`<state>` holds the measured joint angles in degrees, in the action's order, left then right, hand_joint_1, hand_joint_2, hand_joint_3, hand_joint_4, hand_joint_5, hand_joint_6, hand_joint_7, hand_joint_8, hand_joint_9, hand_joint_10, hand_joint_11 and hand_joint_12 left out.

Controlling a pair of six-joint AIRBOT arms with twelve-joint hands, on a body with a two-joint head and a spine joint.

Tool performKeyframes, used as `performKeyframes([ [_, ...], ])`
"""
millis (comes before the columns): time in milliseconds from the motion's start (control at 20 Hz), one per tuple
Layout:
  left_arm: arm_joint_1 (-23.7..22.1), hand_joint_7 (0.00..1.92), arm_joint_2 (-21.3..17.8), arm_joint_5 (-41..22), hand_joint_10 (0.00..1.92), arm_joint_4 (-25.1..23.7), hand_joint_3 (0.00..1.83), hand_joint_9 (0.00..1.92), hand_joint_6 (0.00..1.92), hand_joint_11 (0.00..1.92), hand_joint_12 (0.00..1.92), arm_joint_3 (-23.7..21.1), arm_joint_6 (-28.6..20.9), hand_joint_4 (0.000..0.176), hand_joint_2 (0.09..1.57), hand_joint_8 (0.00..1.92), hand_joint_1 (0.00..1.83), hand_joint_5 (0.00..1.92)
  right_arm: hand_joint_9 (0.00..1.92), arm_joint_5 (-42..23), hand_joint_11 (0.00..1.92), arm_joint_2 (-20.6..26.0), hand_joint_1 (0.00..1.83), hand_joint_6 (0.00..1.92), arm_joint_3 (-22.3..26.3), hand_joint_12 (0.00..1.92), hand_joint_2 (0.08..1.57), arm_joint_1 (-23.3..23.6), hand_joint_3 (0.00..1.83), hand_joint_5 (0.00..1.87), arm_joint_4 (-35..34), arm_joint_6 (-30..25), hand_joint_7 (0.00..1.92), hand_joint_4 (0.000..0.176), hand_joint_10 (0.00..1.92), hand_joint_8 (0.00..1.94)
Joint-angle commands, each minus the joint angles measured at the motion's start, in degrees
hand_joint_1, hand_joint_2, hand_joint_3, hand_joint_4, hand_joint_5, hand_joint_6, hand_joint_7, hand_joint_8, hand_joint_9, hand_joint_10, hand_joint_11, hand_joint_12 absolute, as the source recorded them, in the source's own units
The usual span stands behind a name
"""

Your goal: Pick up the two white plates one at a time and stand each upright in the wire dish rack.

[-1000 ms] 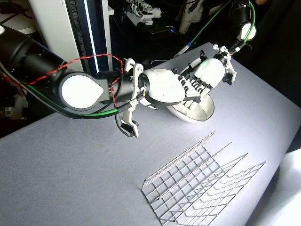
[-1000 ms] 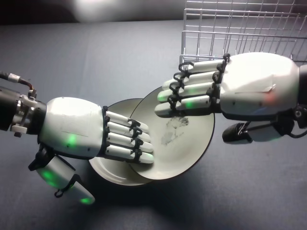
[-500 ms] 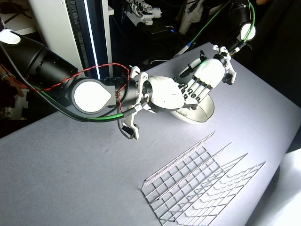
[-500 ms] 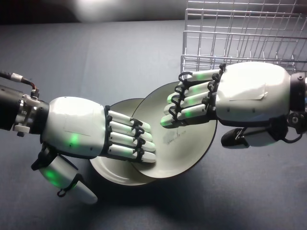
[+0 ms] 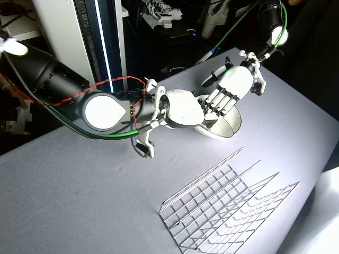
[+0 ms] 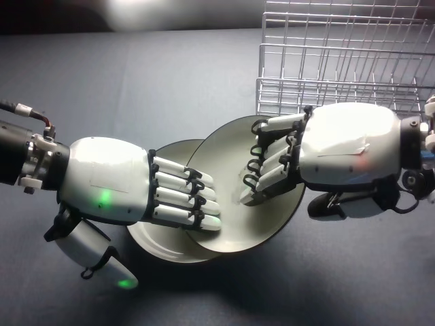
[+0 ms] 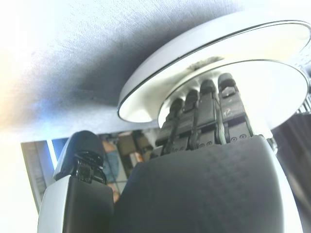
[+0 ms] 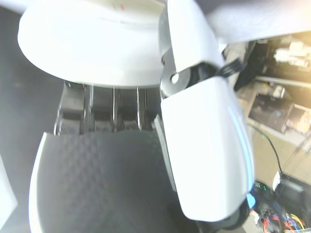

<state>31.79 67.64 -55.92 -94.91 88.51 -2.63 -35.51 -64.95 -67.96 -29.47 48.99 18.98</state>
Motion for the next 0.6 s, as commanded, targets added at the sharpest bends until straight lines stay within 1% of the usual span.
performKeyframes([
  [0, 0.9, 0.00, 1.4, 0.5, 0.00, -2.3, 0.01, 0.00, 0.00, 0.00, 0.00, -0.6, 0.3, 0.000, 1.23, 0.00, 0.00, 0.00, 0.67, -4.5, 0.17, -0.3, 1.26, 0.03, -0.3, 1.15, 1.13, 0.3, 0.00, 0.69, -2.4, 0.0, 0.72, 0.000, 0.05, 0.01],
  [50, 1.0, 0.00, 1.3, 0.5, 0.00, -2.3, 0.01, 0.00, 0.00, 0.00, 0.00, -0.6, 0.3, 0.000, 1.23, 0.00, 0.00, 0.00, 0.70, -4.4, 0.20, -1.1, 1.25, 0.03, -1.0, 1.16, 1.13, 0.2, 0.00, 0.71, -2.4, 0.0, 0.75, 0.000, 0.05, 0.02],
  [100, 1.1, 0.00, 1.3, 0.6, 0.00, -2.3, 0.01, 0.00, 0.00, 0.00, 0.00, -0.6, 0.3, 0.000, 1.24, 0.00, 0.00, 0.00, 0.78, -4.3, 0.29, -1.8, 1.26, 0.04, -1.8, 1.13, 1.12, 0.2, 0.00, 0.77, -2.4, 0.0, 0.82, 0.000, 0.07, 0.02],
  [200, 1.1, 0.00, 1.4, 0.6, 0.00, -2.3, 0.01, 0.00, 0.00, 0.00, 0.00, -0.6, 0.3, 0.000, 1.24, 0.00, 0.00, 0.00, 0.86, -4.3, 0.35, -2.8, 1.25, 0.03, -2.8, 1.16, 1.15, 0.2, 0.00, 0.81, -2.4, 0.0, 0.87, 0.000, 0.07, 0.02],
  [250, 1.2, 0.00, 1.4, 0.7, 0.00, -2.3, 0.00, 0.00, 0.00, 0.00, 0.00, -0.6, 0.3, 0.000, 1.23, 0.00, 0.00, 0.00, 0.93, -4.3, 0.46, -3.2, 1.16, 0.98, -3.3, 1.13, 1.17, 0.1, 0.02, 0.81, -2.4, 0.0, 0.93, 0.000, 0.08, 0.01],
  [300, 1.2, 0.00, 1.4, 0.7, 0.00, -2.3, 0.00, 0.00, 0.00, 0.00, 0.00, -0.6, 0.3, 0.000, 1.23, 0.00, 0.00, 0.00, 0.90, -4.3, 0.55, -3.5, 1.32, 1.21, -3.6, 1.17, 1.17, 0.1, 0.00, 0.77, -2.4, 0.0, 0.92, 0.000, 1.03, 0.78],
  [350, 1.2, 0.00, 1.4, 0.7, 0.00, -2.3, 0.00, 0.00, 0.00, 0.00, 0.00, -0.6, 0.5, 0.000, 1.23, 0.00, 0.00, 0.00, 0.87, -4.2, 0.58, -3.8, 1.35, 1.30, -3.9, 1.20, 1.18, 0.0, 0.00, 0.73, -2.4, 0.0, 0.87, 0.000, 1.27, 1.01],
  [400, 1.2, 0.00, 1.5, 0.7, 0.00, -2.3, 0.00, 0.00, 0.00, 0.00, 0.00, -0.6, 0.5, 0.000, 1.23, 0.00, 0.00, 0.00, 0.90, -4.2, 0.65, -3.8, 1.36, 1.20, -3.9, 1.20, 1.15, -0.1, 0.00, 0.81, -2.4, 0.0, 0.92, 0.000, 1.24, 0.97],
  [450, 1.2, 0.00, 1.5, 0.7, 0.00, -2.3, 0.00, 0.00, 0.00, 0.00, 0.00, -0.5, 0.5, 0.000, 1.23, 0.00, 0.00, 0.00, 0.95, -4.2, 0.70, -3.9, 1.37, 1.13, -4.0, 1.19, 1.12, -0.2, 0.00, 0.87, -2.4, 0.0, 0.98, 0.000, 1.17, 0.89],
  [550, 1.2, 0.00, 1.6, 0.7, 0.00, -2.3, 0.00, 0.00, 0.00, 0.00, 0.00, -0.3, 0.6, 0.000, 1.23, 0.00, 0.00, 0.00, 0.98, -4.2, 0.74, -3.9, 1.38, 1.05, -4.2, 1.18, 1.10, -0.3, 0.00, 0.92, -2.4, 0.0, 1.02, 0.000, 1.12, 0.84],
])
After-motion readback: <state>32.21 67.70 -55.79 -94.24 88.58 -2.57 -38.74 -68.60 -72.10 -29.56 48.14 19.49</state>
